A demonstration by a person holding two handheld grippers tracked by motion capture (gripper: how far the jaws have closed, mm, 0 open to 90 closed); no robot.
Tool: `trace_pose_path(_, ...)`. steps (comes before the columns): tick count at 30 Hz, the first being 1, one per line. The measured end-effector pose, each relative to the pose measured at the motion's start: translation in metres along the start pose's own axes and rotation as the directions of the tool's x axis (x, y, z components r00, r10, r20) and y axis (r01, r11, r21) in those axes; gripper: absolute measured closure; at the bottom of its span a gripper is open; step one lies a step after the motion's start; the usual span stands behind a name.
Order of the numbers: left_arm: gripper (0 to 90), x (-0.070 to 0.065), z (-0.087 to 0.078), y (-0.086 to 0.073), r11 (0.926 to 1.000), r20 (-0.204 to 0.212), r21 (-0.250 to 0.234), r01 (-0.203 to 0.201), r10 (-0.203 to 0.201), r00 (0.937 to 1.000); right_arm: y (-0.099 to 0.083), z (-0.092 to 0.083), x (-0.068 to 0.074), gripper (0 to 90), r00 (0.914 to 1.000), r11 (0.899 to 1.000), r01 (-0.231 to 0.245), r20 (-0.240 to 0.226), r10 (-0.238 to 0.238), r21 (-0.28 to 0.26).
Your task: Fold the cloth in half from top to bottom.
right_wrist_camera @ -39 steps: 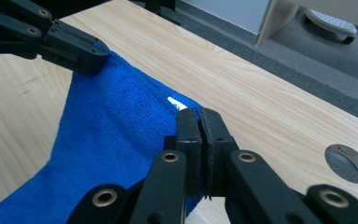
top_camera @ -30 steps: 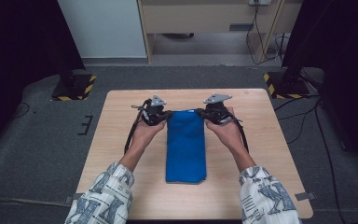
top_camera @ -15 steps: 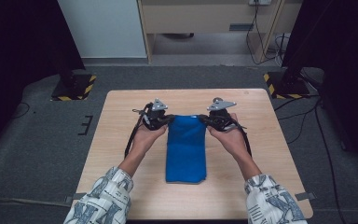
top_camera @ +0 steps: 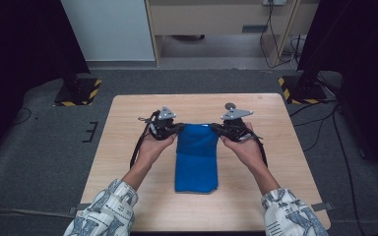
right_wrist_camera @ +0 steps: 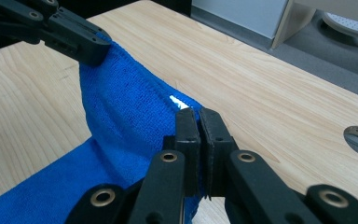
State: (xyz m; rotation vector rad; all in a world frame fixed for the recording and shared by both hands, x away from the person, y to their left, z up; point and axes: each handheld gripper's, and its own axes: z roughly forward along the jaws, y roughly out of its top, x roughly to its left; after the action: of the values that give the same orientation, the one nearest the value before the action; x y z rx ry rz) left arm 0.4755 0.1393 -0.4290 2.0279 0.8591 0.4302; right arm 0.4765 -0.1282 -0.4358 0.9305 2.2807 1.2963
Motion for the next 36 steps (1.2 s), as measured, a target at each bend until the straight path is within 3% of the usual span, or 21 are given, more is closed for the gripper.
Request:
trace_pose_path(15,86.9,-0.009,-0.013,-0.011,0.9999,0.028,-0.009,-0.007,0.007,0.9996,-0.009,-0.009,0.012,87.1,0.9994,1.0,0.015,-0.031,-0.015,-0.005)
trace_pose_path(36,86.9,-0.017,-0.019,-0.027,1.0,0.056,-0.004,0.001,-0.001,0.9984,-0.025,-0.017,0.028,86.9,0.9973,1.0,0.03,-0.067,-0.03,0.008)
